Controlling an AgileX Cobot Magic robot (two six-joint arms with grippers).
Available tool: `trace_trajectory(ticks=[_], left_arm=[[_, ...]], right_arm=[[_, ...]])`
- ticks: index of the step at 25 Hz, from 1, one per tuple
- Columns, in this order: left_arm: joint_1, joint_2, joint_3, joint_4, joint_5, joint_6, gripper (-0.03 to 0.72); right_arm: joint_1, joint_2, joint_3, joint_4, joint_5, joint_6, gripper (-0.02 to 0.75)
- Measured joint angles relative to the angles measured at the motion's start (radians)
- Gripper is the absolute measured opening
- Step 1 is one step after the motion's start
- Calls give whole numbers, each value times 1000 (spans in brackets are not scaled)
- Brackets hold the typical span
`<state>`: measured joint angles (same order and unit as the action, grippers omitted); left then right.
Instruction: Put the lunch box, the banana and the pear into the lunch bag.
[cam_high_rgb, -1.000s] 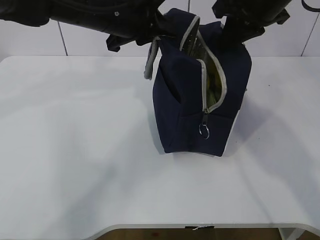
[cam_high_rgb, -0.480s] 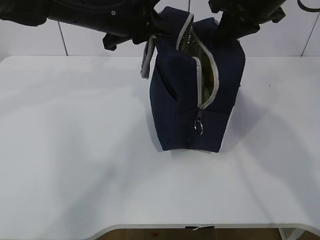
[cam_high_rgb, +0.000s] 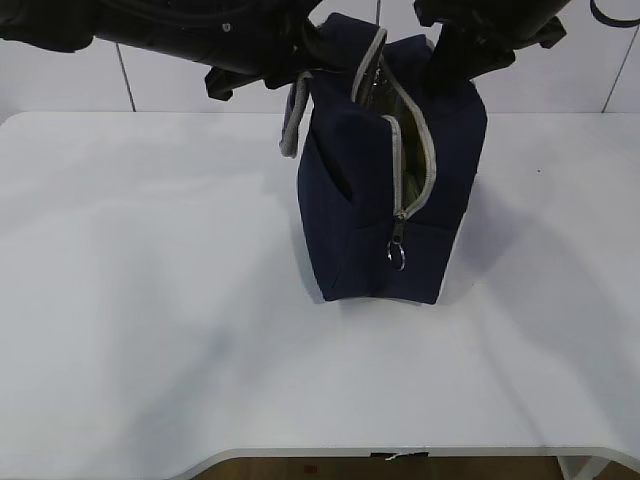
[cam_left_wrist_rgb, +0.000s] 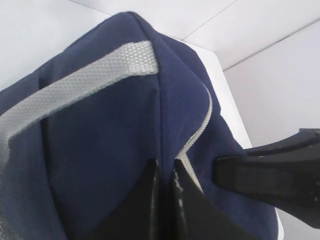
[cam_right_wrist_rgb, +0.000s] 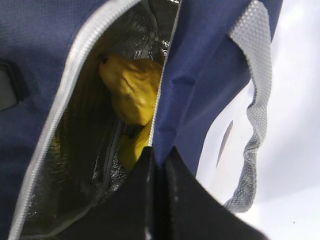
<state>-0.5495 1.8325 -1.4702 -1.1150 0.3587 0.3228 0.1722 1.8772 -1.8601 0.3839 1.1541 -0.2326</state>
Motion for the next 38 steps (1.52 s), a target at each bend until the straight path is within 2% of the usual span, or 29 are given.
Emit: trace_trajectory(ticks=[6,9,12,16,19,22,28,31,38], left_arm=[[0,0,0,9,0,0,8],[0,0,0,9,0,0,41],[0,0,0,9,0,0,108],[0,0,0,9,0,0,263],[2,0,0,9,2,0,367],[18,0,0,9,33,0,403],[67,-22,0,54,97,0,414],[93,-62,0,75,151,0,415],[103,-125,0,183,325,2,414]], right_arm=[[0,0,0,0,15,0,18],[0,0,0,0,25,0,58],[0,0,0,2,41,0,162],[0,0,0,4,59,-3,361],[0,0,0,4,73,-3,442],[0,0,-23,4,88,-3,464],[0,-4,-104,-31,89,-4,473],[0,-28,-108,-37,92,-4,473],[0,-122,-71,-43,94,13,473]])
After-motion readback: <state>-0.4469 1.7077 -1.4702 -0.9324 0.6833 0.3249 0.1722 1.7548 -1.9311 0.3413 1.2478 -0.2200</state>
